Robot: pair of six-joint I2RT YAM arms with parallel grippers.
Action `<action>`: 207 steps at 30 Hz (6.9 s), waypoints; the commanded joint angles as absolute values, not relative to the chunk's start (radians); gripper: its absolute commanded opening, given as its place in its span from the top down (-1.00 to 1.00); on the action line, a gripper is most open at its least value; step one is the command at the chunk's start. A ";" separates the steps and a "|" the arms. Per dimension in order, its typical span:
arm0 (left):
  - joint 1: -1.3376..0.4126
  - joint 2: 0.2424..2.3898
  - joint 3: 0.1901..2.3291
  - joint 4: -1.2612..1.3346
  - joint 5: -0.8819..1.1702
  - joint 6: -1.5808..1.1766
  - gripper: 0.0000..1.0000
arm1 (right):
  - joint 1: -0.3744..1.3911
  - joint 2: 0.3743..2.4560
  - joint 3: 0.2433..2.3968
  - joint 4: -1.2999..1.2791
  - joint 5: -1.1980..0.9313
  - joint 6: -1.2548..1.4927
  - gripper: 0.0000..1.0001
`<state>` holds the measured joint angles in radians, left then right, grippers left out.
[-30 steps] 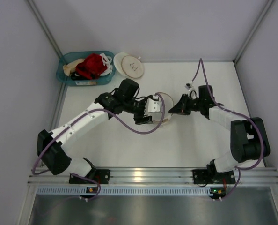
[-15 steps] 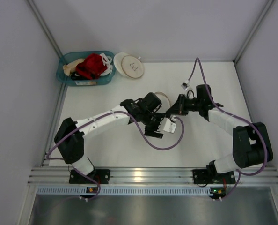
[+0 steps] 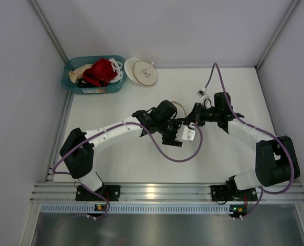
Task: Place the bra in the laundry bag and zip it closed
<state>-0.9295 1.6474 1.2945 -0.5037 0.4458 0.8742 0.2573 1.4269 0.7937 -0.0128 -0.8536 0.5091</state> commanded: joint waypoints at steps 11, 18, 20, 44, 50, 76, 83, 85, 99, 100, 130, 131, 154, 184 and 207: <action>-0.928 1.586 1.175 -0.430 0.451 0.972 -0.03 | 0.278 1.407 0.836 0.002 -0.885 0.491 1.00; -0.937 1.462 1.112 -0.477 0.517 0.994 0.11 | 0.278 1.417 0.856 0.003 -0.884 0.477 1.00; -0.940 1.448 1.108 -0.477 0.511 0.993 0.03 | 0.278 1.420 0.859 0.003 -0.891 0.477 1.00; -0.940 1.319 0.749 0.150 0.526 1.358 -0.22 | 0.279 1.493 0.884 -0.060 -1.017 0.497 1.00; -0.940 1.339 0.736 0.150 0.548 1.420 -0.17 | 0.279 1.506 0.890 -0.044 -1.028 0.525 1.00; -0.945 1.358 0.663 0.204 0.534 1.588 -0.15 | 0.287 1.522 0.876 -0.087 -1.055 0.491 1.00; -0.962 1.381 0.670 0.222 0.526 1.615 -0.02 | 0.299 1.528 0.877 -0.084 -1.061 0.500 1.00; -0.974 1.390 0.676 0.233 0.520 1.614 0.07 | 0.298 1.534 0.882 -0.086 -1.065 0.503 1.00; -0.986 1.365 0.655 0.235 0.509 1.634 0.72 | 0.299 1.558 0.913 -0.110 -1.066 0.495 1.00; -0.986 1.362 0.652 0.233 0.509 1.632 0.83 | 0.298 1.562 0.917 -0.113 -1.069 0.495 1.00; -1.054 1.325 0.784 -0.009 0.362 1.193 1.00 | 0.219 1.574 1.201 -0.669 -0.948 0.118 -0.39; -1.054 1.331 0.782 0.033 0.359 1.196 1.00 | 0.221 1.550 1.169 -0.676 -0.946 0.111 -0.38; -1.054 1.327 0.845 0.058 0.365 1.338 1.00 | 0.518 1.670 1.356 -0.790 -0.851 -0.028 0.33; -1.186 1.103 0.697 -0.118 0.402 1.264 1.00 | 0.336 1.692 1.470 -0.623 -0.936 0.130 1.00; -1.187 1.239 0.793 -0.009 0.167 1.138 1.00 | 0.288 1.505 1.281 -0.949 -0.854 -0.048 -0.28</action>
<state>-1.1889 1.2236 0.7403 -0.0887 0.1921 1.1706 0.2871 1.5505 1.2881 -0.9043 -0.8654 -0.0212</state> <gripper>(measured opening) 0.045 0.639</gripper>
